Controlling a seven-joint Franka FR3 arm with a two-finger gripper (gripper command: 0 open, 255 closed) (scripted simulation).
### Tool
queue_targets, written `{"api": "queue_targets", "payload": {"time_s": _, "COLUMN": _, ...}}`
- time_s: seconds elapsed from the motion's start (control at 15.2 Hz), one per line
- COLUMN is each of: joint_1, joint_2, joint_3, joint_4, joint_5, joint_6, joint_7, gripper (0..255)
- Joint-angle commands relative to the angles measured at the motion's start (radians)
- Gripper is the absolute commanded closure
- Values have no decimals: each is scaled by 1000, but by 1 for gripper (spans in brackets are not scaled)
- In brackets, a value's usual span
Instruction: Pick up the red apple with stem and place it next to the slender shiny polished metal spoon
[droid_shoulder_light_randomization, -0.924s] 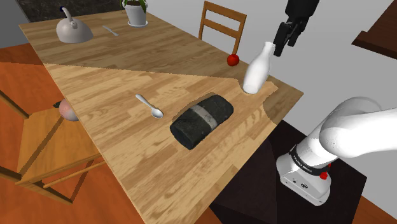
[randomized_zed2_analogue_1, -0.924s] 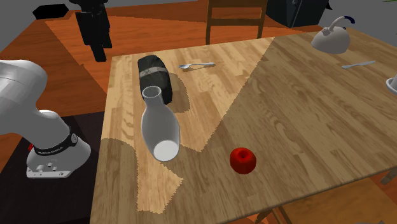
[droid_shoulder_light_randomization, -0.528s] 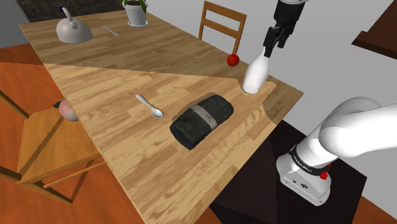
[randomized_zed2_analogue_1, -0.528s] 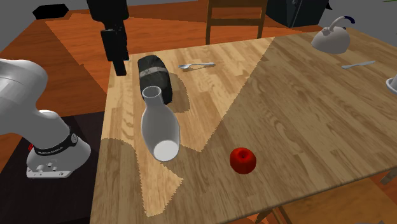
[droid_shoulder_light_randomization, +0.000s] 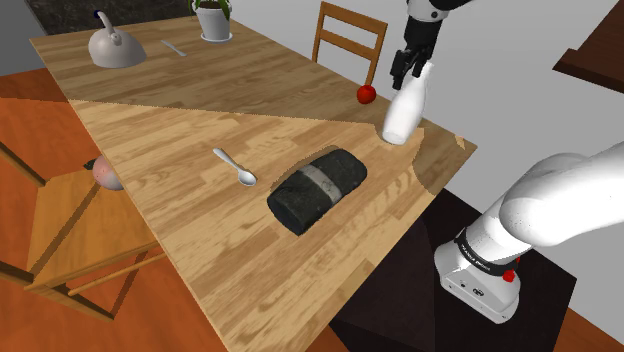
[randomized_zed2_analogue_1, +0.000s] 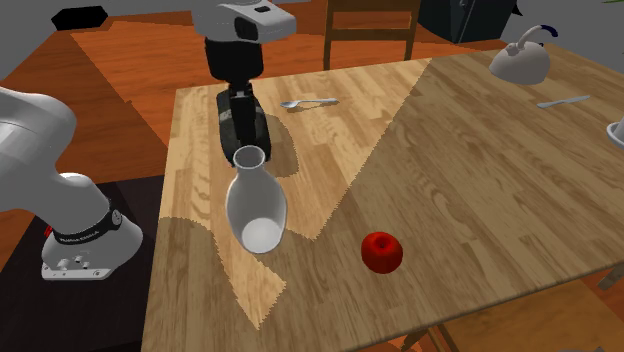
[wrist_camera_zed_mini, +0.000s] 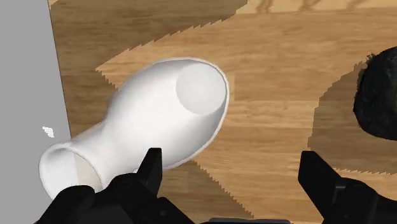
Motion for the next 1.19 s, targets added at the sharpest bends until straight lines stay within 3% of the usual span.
{"api": "queue_targets", "payload": {"time_s": 0.0, "joint_1": -9, "joint_2": 65, "joint_3": -21, "joint_4": 25, "joint_5": -7, "joint_6": 51, "joint_7": -21, "gripper": 0}}
{"api": "queue_targets", "payload": {"time_s": 0.59, "joint_1": -33, "joint_2": 383, "joint_3": -83, "joint_4": 203, "joint_5": 15, "joint_6": 231, "joint_7": -101, "gripper": 0}}
{"api": "queue_targets", "payload": {"time_s": 1.12, "joint_1": -71, "joint_2": 682, "joint_3": -107, "joint_4": 452, "joint_5": 80, "joint_6": 310, "joint_7": -184, "gripper": 0}}
